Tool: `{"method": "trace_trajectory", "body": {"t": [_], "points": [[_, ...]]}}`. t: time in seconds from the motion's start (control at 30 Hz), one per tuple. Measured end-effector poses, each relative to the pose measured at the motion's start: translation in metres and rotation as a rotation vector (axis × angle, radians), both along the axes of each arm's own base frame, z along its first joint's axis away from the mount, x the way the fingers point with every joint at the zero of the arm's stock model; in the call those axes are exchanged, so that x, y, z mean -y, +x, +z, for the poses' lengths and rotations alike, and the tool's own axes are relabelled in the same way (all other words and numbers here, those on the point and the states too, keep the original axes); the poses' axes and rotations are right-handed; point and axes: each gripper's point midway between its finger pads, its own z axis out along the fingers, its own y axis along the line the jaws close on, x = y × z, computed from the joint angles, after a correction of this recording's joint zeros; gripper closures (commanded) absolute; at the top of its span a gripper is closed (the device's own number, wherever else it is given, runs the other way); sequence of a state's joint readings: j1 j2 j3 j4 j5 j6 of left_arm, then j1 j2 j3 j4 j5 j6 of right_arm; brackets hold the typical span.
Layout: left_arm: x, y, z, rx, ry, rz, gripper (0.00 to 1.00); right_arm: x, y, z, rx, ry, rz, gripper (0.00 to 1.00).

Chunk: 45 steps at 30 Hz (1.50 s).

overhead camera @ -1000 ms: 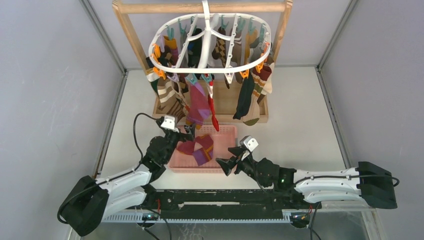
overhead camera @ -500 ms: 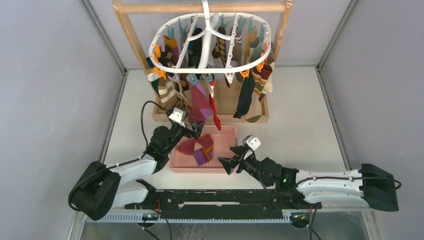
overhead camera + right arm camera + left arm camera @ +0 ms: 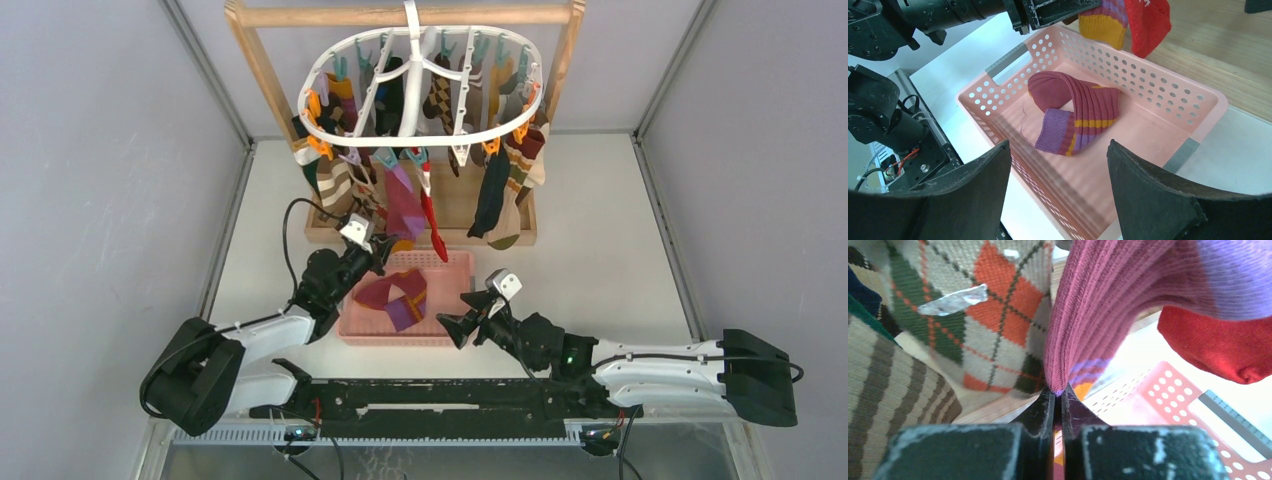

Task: Remove the socks clipped to the hanger
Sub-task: Remove the sock from the hanger.

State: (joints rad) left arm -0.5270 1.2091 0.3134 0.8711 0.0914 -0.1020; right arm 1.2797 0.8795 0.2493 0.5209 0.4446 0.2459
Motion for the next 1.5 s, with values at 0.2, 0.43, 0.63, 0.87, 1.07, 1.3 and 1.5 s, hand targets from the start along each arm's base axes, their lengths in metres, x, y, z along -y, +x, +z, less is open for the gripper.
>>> {"method": "trace_trajectory", "body": {"t": [0.2, 0.43, 0.63, 0.87, 1.07, 1.3, 1.5], "points": [[0.004, -0.001, 0.003, 0.002, -0.005, -0.020, 0.98, 0.000, 0.001, 0.000, -0.001, 0.002, 0.001, 0.23], [0.002, -0.008, 0.027, 0.045, -0.052, -0.030, 0.98, -0.001, 0.003, -0.003, -0.006, -0.006, 0.002, 0.23], [-0.002, -0.019, 0.045, 0.061, -0.110, -0.030, 0.99, -0.004, 0.001, -0.002, -0.008, -0.015, 0.021, 0.23], [-0.018, -0.033, 0.054, 0.049, -0.158, 0.014, 1.00, -0.019, 0.000, 0.037, 0.027, 0.049, 0.043, 0.23], [-0.032, -0.047, 0.060, 0.057, -0.211, 0.052, 1.00, -0.025, -0.003, 0.055, 0.051, 0.063, 0.060, 0.23], [-0.052, -0.056, 0.066, 0.036, -0.280, 0.132, 1.00, -0.032, -0.004, 0.084, 0.098, 0.071, 0.070, 0.23], [-0.069, -0.060, 0.066, 0.009, -0.327, 0.214, 0.99, -0.033, 0.000, 0.117, 0.160, 0.100, 0.061, 0.22]]}}
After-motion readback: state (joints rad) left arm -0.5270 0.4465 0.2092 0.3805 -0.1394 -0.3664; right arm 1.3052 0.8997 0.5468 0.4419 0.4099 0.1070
